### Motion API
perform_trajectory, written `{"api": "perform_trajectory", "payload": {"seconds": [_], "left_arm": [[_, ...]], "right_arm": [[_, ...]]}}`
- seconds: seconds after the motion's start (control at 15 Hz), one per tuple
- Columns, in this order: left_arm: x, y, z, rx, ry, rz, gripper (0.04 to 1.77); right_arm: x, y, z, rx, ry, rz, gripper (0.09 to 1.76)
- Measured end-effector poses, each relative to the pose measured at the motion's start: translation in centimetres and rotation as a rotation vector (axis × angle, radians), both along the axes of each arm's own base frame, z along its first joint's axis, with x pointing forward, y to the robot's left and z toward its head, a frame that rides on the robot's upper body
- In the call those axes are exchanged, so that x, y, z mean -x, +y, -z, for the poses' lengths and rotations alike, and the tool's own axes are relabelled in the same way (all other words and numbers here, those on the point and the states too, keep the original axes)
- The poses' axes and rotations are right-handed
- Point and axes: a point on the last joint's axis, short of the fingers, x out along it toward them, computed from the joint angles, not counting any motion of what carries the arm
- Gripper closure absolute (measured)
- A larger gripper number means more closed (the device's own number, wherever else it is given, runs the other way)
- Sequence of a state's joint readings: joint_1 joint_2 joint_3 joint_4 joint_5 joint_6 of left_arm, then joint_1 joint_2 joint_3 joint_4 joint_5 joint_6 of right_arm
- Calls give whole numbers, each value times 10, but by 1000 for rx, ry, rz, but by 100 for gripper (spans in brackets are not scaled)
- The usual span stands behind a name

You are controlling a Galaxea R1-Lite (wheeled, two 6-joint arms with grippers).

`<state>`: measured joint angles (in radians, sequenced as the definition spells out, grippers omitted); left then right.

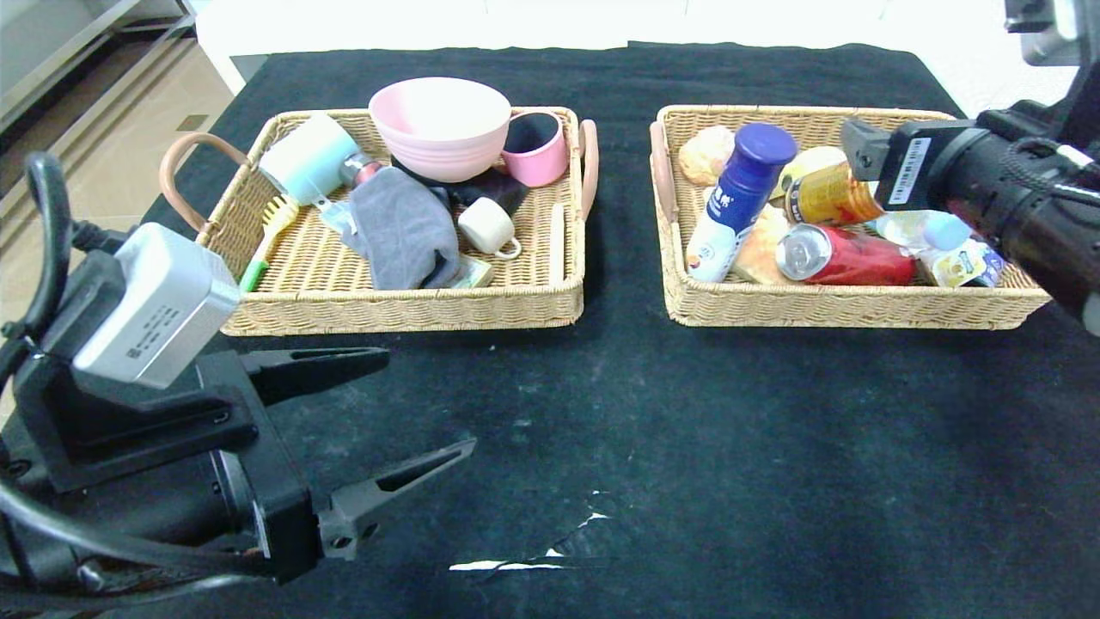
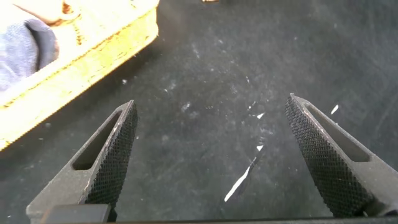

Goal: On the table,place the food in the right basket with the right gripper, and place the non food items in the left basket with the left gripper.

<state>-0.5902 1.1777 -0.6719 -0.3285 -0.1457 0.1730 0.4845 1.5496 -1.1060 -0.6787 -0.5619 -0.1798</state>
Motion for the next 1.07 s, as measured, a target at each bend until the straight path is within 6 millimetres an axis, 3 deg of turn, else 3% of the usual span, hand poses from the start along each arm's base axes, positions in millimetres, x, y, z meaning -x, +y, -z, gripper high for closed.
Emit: {"api": "perform_trajectory", "payload": {"seconds": [0.33,0.73,1.07], "left_arm": [[19,16,-16,-1,-38,-97,9],[87,68,-44,-35,-14,-223,9],[131,95,-43,1,-69,-367,9]], "right_arm": [[52,-27,11,37,57,-19,15],[143,-72,20,116,175,-105,15],[214,-113,36,130,204,-64,15]]}}
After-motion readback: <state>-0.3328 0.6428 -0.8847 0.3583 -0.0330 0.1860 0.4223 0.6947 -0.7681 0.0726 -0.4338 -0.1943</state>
